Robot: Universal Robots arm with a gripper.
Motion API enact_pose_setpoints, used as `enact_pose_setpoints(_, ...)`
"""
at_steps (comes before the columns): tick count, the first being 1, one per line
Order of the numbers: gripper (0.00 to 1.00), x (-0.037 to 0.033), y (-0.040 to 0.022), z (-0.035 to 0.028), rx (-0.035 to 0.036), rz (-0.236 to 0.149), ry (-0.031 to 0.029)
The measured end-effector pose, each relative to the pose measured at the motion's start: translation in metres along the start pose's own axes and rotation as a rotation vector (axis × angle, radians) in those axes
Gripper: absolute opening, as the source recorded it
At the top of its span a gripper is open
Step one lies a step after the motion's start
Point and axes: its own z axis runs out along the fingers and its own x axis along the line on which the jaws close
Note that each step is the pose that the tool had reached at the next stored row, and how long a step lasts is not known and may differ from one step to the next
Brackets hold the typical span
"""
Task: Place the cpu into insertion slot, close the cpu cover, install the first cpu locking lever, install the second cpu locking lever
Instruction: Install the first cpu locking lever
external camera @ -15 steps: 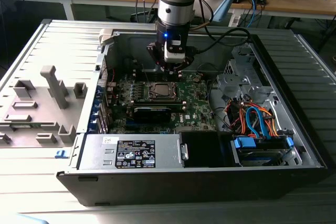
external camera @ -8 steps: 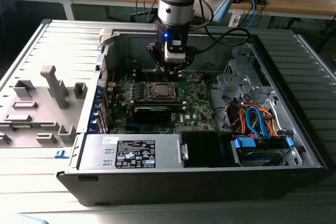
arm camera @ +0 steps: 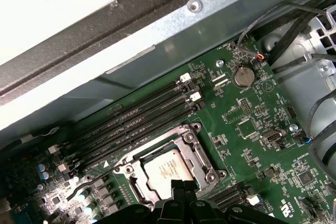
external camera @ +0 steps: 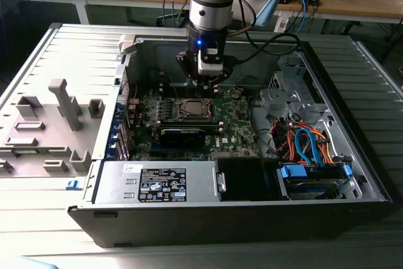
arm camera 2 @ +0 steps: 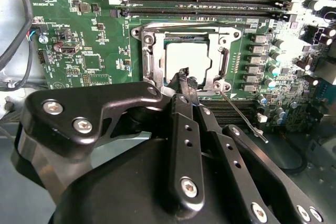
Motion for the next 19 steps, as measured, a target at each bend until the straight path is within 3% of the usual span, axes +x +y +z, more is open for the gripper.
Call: enact_pose_setpoints(19, 0.11, 0.0000, 0.0000, 0.0000, 0.0002, -0.029, -0.0009)
